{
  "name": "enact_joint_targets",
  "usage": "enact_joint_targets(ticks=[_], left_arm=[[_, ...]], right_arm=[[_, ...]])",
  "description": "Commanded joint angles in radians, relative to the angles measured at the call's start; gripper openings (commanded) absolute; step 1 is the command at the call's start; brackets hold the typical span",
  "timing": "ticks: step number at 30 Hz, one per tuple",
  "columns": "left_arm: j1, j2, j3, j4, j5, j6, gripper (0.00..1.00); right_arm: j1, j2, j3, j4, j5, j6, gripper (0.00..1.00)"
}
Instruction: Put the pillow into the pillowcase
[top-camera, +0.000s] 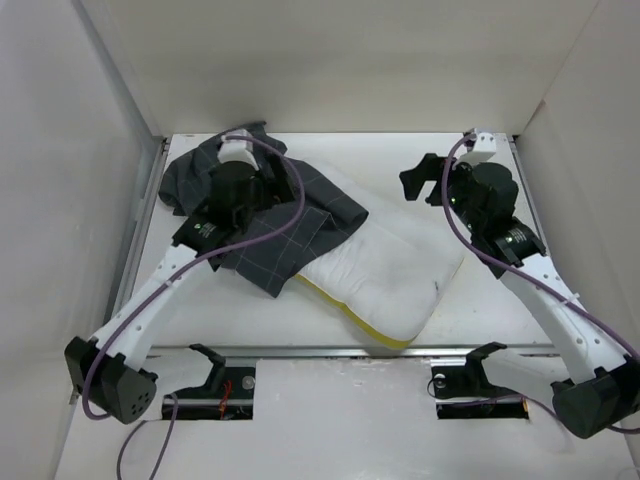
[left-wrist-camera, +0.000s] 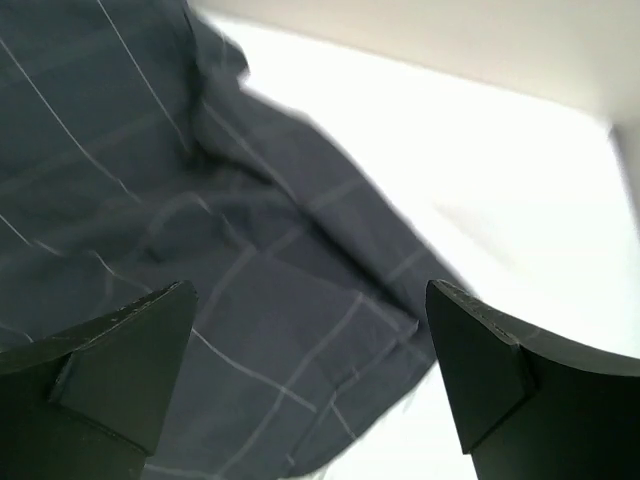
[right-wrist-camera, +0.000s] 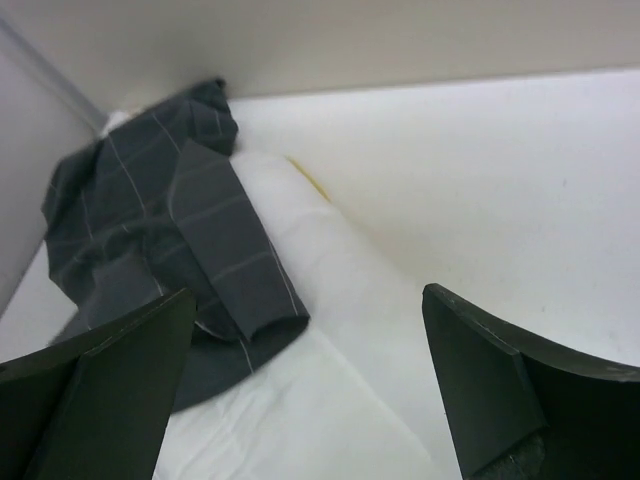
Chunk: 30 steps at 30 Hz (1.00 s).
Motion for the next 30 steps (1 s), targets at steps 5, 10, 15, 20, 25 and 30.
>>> enact_joint_targets(ticks=[5, 10, 15, 20, 25, 30], left_arm=[[-0.133, 0.019, -0.113, -0.059, -0.054, -0.063, 1.0], [-0.169, 0.07, -0.167, -0.068, -0.064, -0.083, 1.0], [-0.169, 0.18, -0.122, -0.068, -0.054, -0.034, 1.0], [-0.169, 0.294, -0.085, -0.079, -0.074, -0.005, 1.0], [-0.169, 0.432, -0.015, -0.059, -0.097, 0.018, 0.98], [-0.16, 0.51, 0.082, -0.105, -0.146, 0.009, 0.26]], right_arm=[[0.0, -0.023, -0.125, -0.026, -0.054, 0.064, 1.0], [0.027, 0.016, -0.187, -0.016, -0.097, 0.023, 1.0], [0.111, 0.169, -0.187, -0.005, -0.029, -0.045, 1.0], [0.131, 0.325, -0.142, -0.016, 0.036, -0.045, 1.0], [0.141, 0.47, -0.132, 0.02, 0.059, -0.035, 1.0], [0.13, 0.608, -0.011, -0.133, 0.295, 0.072, 0.3]])
